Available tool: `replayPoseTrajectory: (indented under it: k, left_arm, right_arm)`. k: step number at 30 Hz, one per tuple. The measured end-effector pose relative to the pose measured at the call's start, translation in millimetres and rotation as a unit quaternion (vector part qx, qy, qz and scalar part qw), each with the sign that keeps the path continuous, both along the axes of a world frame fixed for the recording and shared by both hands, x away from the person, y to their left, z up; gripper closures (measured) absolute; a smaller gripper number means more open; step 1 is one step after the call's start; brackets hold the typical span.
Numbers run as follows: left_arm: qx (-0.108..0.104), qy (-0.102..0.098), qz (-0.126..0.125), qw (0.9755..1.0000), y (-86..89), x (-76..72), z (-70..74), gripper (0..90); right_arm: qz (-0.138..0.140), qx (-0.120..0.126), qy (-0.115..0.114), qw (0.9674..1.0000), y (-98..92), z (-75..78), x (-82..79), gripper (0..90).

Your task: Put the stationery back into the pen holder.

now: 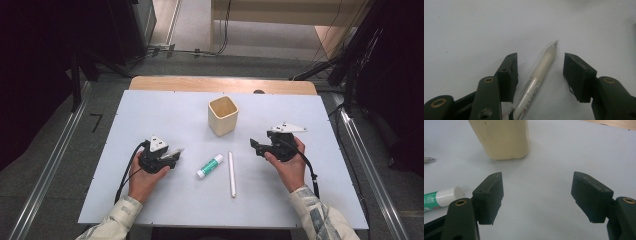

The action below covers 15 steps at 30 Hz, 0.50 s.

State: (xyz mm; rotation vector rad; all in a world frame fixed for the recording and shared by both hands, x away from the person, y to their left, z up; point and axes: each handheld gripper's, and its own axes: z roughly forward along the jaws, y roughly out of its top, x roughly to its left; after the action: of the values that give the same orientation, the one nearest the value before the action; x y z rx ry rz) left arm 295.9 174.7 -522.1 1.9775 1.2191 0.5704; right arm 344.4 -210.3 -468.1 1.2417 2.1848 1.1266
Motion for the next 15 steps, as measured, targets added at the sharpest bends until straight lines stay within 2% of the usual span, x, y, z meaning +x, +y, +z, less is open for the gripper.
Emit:
replayPoseTrajectory:
  k: [15]
  left_arm:
    - [-0.007,0.003,-0.008,0.9999,-0.2,-0.5,-0.2,70.3]
  right_arm:
    - [-0.004,-0.001,0.000,1.0000,-10.5,0.8,-4.3,24.5]
